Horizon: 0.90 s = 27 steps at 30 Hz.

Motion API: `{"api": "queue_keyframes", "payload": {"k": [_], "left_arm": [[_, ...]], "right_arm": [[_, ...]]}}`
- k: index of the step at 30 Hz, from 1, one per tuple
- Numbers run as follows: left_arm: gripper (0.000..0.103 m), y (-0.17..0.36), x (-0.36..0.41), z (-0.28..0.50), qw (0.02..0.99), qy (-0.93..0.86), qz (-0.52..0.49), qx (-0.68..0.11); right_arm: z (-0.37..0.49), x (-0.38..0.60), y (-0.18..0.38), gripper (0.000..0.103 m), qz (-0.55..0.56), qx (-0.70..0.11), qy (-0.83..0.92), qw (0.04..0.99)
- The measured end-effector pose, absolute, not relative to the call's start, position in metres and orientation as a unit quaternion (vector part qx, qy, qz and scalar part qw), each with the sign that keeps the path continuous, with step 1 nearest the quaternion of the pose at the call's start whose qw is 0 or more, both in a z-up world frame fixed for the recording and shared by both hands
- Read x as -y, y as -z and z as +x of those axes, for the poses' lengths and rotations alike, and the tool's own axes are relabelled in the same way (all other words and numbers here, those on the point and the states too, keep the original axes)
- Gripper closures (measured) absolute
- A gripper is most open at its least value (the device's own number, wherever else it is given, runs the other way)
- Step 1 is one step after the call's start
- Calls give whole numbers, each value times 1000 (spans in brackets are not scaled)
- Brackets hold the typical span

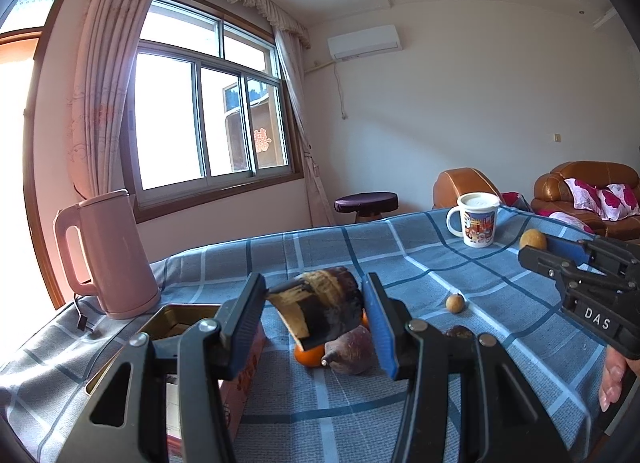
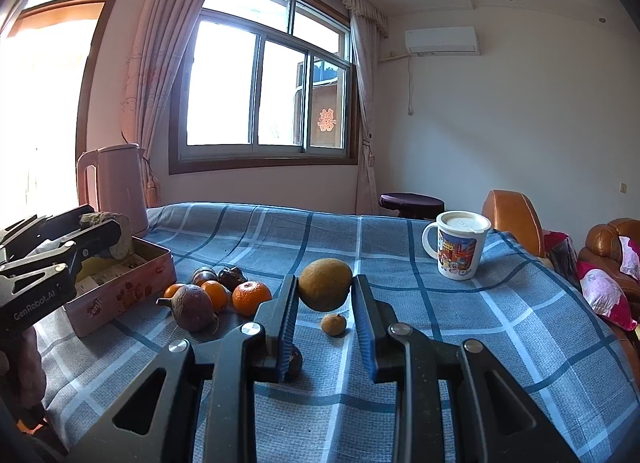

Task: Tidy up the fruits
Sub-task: 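Lift and carry the wrapped item and tan fruit toward the tin box with both tools, then release the wrapped item into the tin with the left tool while the right tool carries the fruit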

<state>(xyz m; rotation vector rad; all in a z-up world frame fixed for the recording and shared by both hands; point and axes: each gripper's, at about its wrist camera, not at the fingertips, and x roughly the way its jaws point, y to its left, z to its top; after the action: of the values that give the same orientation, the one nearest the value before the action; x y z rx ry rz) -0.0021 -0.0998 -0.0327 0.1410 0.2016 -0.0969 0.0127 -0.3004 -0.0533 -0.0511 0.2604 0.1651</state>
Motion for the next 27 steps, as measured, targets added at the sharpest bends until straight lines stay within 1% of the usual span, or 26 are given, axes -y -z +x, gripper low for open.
{"api": "queue_keyframes", "payload": {"k": [8,27], "left_arm": [[51,33,87,6,991,28,64,-118],[51,36,25,32,985,-37,35,-164]], "right_arm": [[16,275,39,74,-28,-130,-123,984],[40,198,16,74,-63,-142,-207,966]]}}
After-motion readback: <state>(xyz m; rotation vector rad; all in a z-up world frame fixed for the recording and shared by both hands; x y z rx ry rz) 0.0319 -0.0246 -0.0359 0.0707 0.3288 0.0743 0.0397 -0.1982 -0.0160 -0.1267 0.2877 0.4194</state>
